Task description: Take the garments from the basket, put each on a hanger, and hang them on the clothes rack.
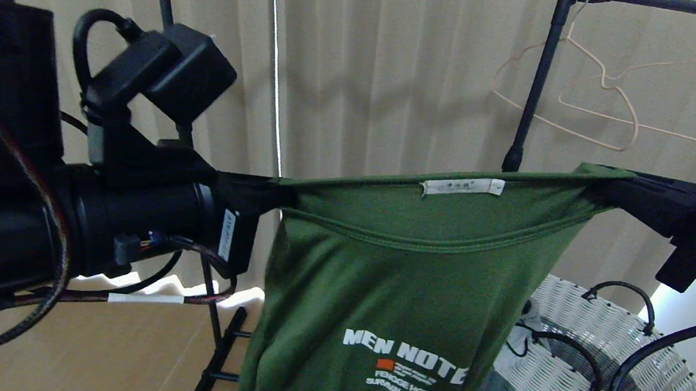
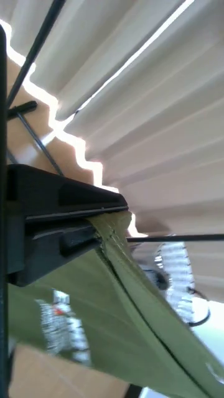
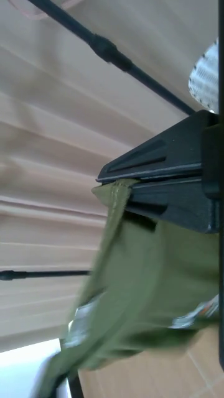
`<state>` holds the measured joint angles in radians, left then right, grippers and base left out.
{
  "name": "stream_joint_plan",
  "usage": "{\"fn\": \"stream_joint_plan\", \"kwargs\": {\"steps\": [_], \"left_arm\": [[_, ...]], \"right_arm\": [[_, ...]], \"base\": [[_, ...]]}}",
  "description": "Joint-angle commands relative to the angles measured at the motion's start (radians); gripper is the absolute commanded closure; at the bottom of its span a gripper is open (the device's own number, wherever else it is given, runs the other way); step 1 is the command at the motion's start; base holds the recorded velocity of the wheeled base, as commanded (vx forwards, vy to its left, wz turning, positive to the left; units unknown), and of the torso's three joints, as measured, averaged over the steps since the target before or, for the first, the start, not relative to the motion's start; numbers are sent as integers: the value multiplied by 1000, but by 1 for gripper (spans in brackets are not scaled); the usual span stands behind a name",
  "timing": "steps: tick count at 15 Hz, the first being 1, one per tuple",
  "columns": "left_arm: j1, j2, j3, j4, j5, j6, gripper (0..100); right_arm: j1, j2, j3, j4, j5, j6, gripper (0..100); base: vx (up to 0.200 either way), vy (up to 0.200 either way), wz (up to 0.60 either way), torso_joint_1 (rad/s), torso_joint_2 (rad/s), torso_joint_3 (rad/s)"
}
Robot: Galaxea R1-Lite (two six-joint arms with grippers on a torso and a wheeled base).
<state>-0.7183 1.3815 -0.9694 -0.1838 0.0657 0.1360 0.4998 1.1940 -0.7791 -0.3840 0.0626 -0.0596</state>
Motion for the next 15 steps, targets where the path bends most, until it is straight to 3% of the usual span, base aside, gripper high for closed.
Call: {"fn": "stream_joint_plan", "kwargs": {"steps": [1, 7, 8, 10, 15], "left_arm": [[20, -29, -6, -2, 3, -7, 100], [22, 14, -161, 7, 80, 19, 100], [48, 36, -157, 6, 129, 67, 100], [53, 83, -149, -5, 192, 65, 100], [48, 87, -226, -13, 163, 68, 100]], "right_arm": [[-7, 6, 3, 14, -4, 0, 100], [-78, 99, -51, 2, -26, 0, 100], [-99, 133, -91, -1, -27, 3, 100], [-102, 142, -97, -3, -26, 32, 100], [-112, 144, -117, -101, -26, 61, 100]], "base": [[0, 0, 0, 0, 0, 0], [0, 0, 0, 0, 0, 0], [0, 0, 0, 0, 0, 0], [0, 0, 0, 0, 0, 0], [0, 0, 0, 0, 0, 0]]}}
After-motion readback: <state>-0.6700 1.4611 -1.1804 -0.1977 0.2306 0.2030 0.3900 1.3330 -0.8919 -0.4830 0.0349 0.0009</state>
